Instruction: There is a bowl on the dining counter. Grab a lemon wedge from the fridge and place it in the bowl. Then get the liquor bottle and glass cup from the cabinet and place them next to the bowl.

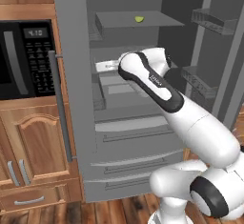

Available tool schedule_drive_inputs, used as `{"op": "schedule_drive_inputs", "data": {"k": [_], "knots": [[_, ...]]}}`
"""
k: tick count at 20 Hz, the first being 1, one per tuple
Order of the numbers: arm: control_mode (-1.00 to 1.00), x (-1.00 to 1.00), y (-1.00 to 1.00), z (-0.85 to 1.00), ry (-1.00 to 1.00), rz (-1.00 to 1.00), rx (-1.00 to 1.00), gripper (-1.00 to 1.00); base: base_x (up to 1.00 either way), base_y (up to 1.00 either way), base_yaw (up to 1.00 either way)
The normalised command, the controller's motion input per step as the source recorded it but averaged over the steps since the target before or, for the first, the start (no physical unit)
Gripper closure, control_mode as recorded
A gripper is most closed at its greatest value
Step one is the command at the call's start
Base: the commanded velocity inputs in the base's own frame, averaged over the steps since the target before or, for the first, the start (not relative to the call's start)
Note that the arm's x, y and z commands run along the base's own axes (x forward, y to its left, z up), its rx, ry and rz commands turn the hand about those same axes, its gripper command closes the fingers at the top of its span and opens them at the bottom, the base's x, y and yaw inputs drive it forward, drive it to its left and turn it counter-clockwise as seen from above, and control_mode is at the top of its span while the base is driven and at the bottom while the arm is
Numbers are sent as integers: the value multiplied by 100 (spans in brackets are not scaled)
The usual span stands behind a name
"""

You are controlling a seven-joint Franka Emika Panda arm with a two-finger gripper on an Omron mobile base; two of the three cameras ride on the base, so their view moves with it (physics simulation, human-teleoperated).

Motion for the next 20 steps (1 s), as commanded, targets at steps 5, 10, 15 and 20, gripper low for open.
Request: {"op": "schedule_drive_inputs", "data": {"k": [5, 10, 15, 20], "knots": [[-100, -72, -100, 50, -5, -27, -5, -100, 0, 0, 0], [-100, -48, -87, 61, 0, -31, -9, -100, 0, 0, 0], [-100, -59, -53, 73, 0, -18, -23, -100, 0, 0, 0], [-100, -88, -31, 35, 11, -11, -26, -100, 0, 0, 0]]}}
